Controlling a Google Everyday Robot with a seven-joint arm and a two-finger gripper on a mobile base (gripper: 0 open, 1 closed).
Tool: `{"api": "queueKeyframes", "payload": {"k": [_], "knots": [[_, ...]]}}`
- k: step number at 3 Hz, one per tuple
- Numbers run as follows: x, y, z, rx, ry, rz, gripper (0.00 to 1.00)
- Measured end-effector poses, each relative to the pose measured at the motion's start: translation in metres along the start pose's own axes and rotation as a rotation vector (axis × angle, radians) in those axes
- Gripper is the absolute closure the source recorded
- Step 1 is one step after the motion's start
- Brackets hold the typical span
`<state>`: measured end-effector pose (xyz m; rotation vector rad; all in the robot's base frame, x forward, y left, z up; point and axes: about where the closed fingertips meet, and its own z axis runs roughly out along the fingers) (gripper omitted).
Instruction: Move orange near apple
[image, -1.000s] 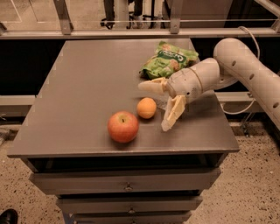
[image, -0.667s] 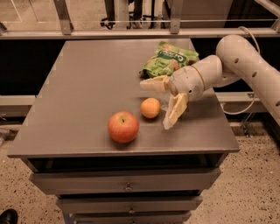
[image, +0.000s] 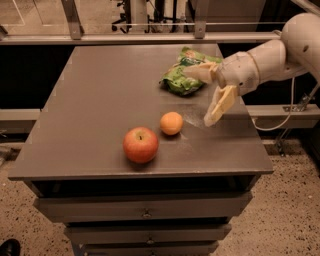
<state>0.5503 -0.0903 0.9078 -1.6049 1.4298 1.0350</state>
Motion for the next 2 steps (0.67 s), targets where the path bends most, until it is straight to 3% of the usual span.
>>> {"api": "queueKeyframes", "payload": {"k": [1, 2], "knots": [[-0.0106, -0.0167, -0.0422, 0.096, 0.036, -0.026, 0.00], [-0.0166, -0.0212, -0.0505, 0.121, 0.035, -0.039, 0.00]]}}
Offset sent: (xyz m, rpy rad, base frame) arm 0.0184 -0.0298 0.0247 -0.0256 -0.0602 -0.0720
